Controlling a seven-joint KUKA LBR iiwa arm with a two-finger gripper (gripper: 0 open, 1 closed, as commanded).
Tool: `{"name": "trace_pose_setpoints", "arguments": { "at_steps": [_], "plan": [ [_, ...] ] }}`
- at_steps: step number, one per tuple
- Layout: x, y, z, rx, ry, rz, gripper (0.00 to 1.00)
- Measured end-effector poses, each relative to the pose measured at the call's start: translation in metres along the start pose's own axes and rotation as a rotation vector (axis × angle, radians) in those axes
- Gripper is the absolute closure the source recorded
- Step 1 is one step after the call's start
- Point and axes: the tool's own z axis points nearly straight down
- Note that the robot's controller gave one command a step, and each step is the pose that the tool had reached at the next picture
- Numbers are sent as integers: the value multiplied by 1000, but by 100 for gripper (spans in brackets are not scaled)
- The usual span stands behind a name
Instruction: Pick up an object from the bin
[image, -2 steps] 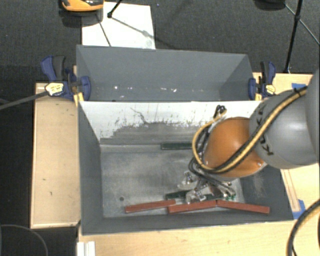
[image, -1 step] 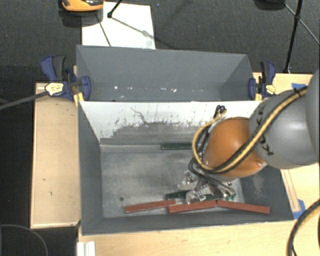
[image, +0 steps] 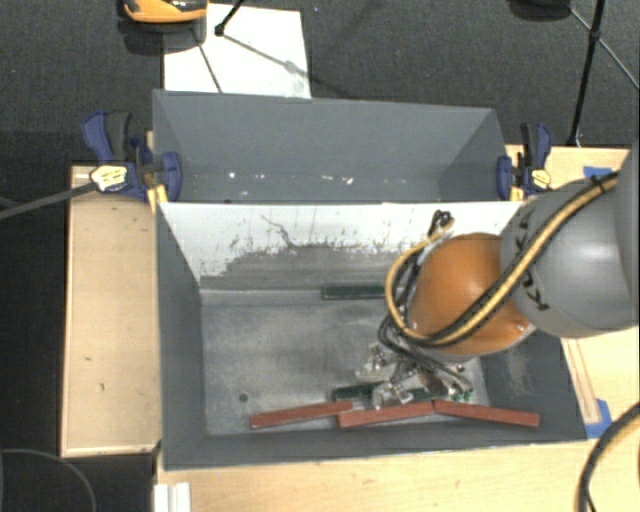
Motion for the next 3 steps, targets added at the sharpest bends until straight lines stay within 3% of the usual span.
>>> {"name": "trace_pose_setpoints", "arguments": {
  "at_steps": [3],
  "plan": [
    [0, 1, -54, -5, 13, 1, 100]
  ]
}}
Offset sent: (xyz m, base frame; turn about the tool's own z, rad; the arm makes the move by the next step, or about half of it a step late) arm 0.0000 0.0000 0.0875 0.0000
